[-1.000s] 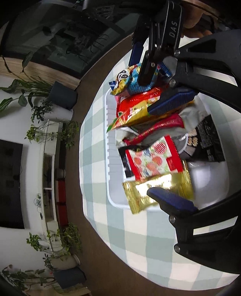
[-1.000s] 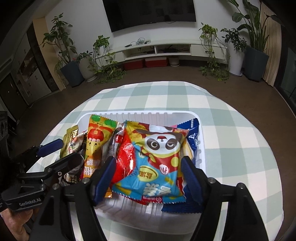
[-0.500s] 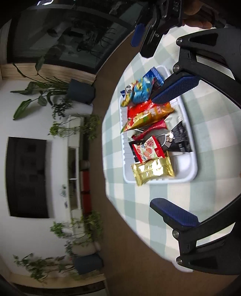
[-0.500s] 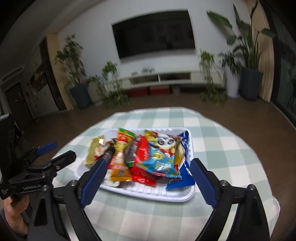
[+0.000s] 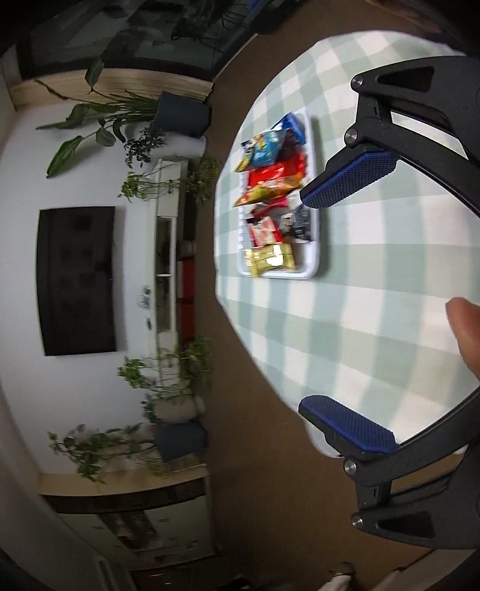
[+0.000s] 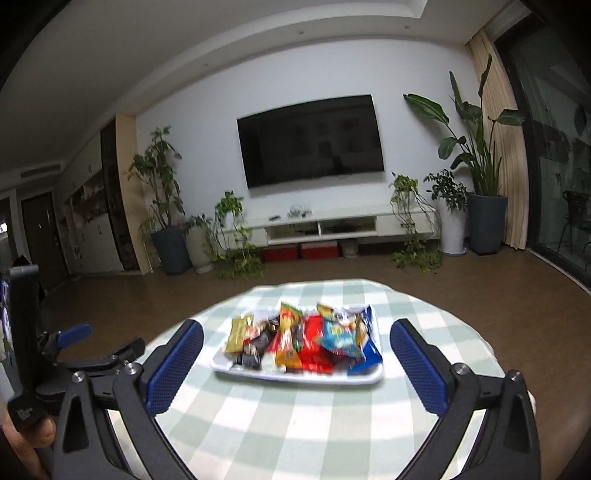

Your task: Organize snacks

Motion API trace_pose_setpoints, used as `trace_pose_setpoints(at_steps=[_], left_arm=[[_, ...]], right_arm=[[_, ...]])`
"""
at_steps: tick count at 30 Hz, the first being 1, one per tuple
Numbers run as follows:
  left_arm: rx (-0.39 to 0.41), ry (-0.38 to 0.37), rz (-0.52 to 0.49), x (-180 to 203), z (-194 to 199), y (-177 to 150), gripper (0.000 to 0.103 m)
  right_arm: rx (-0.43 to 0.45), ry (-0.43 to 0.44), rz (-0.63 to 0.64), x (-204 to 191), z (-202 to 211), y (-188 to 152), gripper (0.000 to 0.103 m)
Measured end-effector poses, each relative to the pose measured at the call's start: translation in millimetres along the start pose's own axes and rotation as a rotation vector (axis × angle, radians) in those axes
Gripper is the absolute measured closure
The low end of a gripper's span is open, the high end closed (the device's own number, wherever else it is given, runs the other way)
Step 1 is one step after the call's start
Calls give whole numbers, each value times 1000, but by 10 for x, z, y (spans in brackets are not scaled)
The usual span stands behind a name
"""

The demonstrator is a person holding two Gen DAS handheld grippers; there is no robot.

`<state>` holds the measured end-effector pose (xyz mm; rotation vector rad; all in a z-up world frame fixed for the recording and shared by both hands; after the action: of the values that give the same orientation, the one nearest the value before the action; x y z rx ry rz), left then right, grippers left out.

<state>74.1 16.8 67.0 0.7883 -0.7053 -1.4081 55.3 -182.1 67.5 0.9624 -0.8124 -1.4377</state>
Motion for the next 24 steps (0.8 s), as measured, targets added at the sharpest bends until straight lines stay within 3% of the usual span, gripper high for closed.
trace_pose_setpoints(at_steps=[6,9,24], left_arm=[[-86,-41,31,-75,189,-345,0],[-121,-27,20,-38,207,-488,0],[-206,-44,-3,122,100,-737,0]], right_arm=[[-124,-8,-30,-31,55,-251,0],[-167,-20,-64,15,59,-359,0],[-203,-61,-65,26,204,-592,0]])
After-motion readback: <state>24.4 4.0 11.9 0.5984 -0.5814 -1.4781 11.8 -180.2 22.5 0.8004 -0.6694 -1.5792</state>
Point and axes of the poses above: each gripper's, at about its wrist camera, not at the fingertips, and z roughly against the way its jaws point, x to its right, y to its top, the point moved 1 cm from there along -z, roughly the way its jaws point, and after that the axes turned 3 degrees about -x, right-handed, at the moved point
